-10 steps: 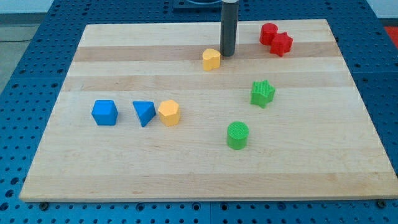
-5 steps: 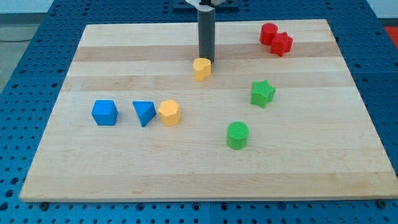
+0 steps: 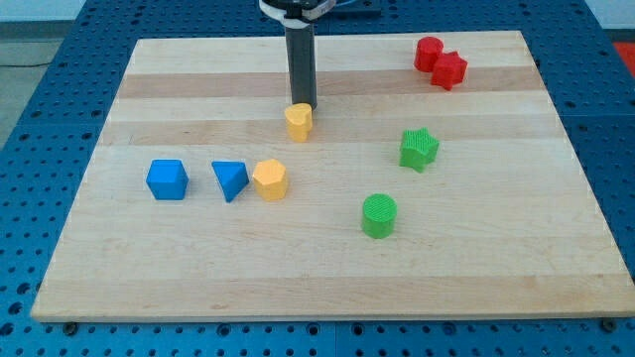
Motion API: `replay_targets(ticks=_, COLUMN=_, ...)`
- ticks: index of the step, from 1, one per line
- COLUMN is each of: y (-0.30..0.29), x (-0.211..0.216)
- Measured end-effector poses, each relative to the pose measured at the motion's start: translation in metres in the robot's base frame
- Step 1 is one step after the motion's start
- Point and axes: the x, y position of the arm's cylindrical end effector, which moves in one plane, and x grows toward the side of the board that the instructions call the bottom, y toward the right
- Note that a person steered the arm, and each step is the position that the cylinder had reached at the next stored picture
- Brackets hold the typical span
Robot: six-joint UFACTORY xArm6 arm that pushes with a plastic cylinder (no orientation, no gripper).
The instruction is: Move the yellow heart to the right of the yellow hexagon
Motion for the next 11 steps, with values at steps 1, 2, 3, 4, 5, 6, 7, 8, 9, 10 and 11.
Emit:
replay_targets(ticks=1, y=-0.001, x=0.013)
replay_targets(ticks=2, y=-0.016, x=0.013)
replay_targets(ticks=3, y=-0.030, x=0.013)
replay_targets(ticks=4, y=-0.018, x=0.021)
replay_targets(ticks=5, y=0.012, x=0.035)
replay_targets(ticks=6, y=0.021, x=0.046)
replay_targets(ticks=7, y=0.037, x=0.047)
replay_targets(ticks=8, y=0.065, x=0.047)
replay_targets(ticks=9, y=0.065, x=0.052)
replay_targets(ticks=10, y=0.032, x=0.052)
replay_targets(ticks=11, y=0.006, x=0.052)
